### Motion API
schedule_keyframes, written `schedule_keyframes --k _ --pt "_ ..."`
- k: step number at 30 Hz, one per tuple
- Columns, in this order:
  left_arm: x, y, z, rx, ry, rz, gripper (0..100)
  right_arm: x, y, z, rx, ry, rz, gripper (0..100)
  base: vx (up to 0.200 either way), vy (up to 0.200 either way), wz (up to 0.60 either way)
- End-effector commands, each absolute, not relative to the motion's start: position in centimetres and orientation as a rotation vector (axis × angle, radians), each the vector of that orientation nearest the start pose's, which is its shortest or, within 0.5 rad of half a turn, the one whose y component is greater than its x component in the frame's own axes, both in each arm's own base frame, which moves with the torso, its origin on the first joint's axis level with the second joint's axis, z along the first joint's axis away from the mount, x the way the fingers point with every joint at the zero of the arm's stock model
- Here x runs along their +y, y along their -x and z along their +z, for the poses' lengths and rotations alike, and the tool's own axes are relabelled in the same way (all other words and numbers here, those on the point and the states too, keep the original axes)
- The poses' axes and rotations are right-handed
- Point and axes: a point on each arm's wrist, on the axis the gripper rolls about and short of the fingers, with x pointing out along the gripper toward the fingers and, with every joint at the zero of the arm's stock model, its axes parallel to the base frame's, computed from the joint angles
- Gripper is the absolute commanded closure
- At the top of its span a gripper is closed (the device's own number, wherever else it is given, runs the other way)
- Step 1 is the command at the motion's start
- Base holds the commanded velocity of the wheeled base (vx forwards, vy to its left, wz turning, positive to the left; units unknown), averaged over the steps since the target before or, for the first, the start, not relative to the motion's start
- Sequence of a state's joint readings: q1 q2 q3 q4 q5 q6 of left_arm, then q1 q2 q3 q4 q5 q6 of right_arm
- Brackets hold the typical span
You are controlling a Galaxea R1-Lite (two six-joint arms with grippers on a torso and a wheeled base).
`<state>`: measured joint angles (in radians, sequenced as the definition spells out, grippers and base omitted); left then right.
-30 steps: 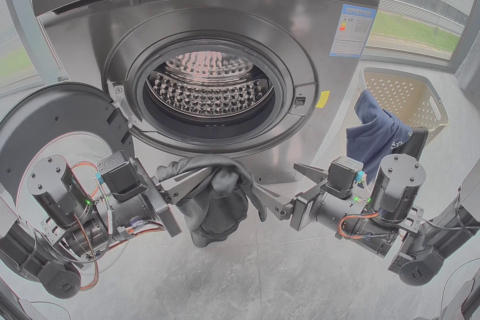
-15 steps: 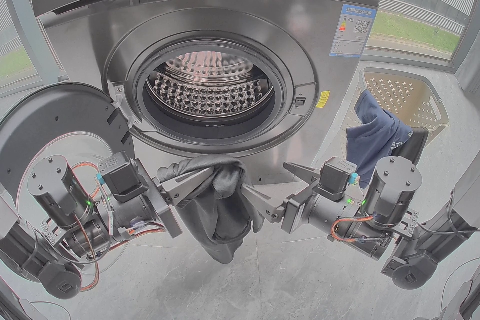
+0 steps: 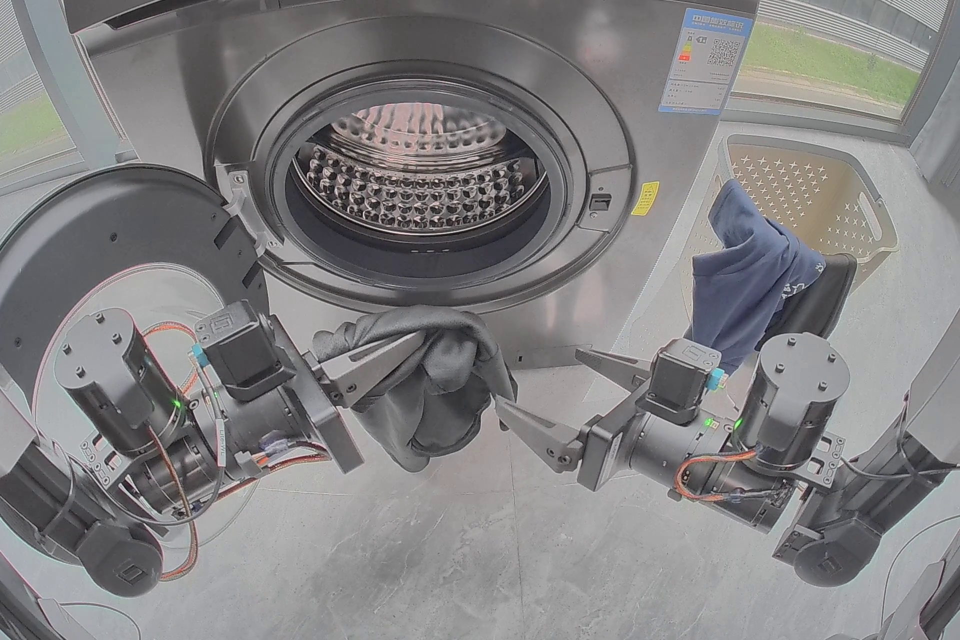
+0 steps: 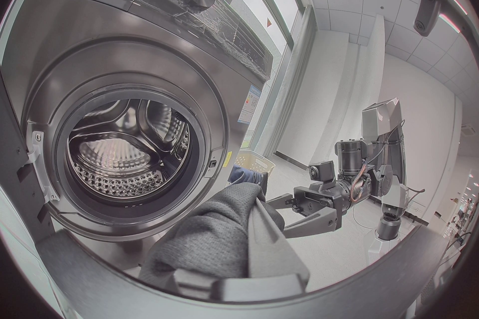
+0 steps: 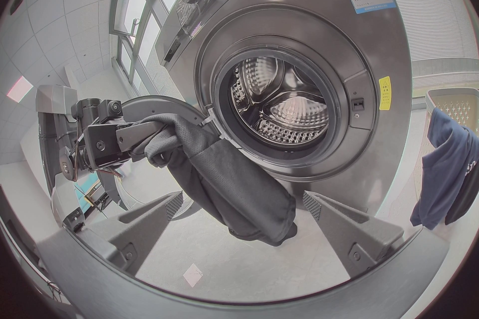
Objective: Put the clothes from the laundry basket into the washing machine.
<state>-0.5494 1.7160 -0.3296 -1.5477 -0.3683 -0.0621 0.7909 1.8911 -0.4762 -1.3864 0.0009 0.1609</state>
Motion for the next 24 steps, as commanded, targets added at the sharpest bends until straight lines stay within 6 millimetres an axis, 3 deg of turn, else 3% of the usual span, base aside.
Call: schedule_keyframes --k 1,8,14,24 --pt "-13.7 -20.8 15.6 -0.142 0.074 -0.922 100 21.7 -21.7 12.5 0.061 -0.138 0.782 0 0.000 0.000 0.00" --pt "-13.8 -20.6 15.6 -0.142 0.074 -0.928 100 23.0 -23.3 11.9 0.051 -0.137 0.775 0 0.000 0.000 0.00" --pt "-13.5 -20.3 16.0 -0.156 0.078 -0.928 100 22.7 -25.4 12.3 0.008 -0.141 0.727 0 0.000 0.000 0.00" --pt "-13.6 -20.1 16.0 -0.155 0.077 -0.934 100 23.0 -26.0 12.4 -0.008 -0.144 0.722 0 0.000 0.000 0.00"
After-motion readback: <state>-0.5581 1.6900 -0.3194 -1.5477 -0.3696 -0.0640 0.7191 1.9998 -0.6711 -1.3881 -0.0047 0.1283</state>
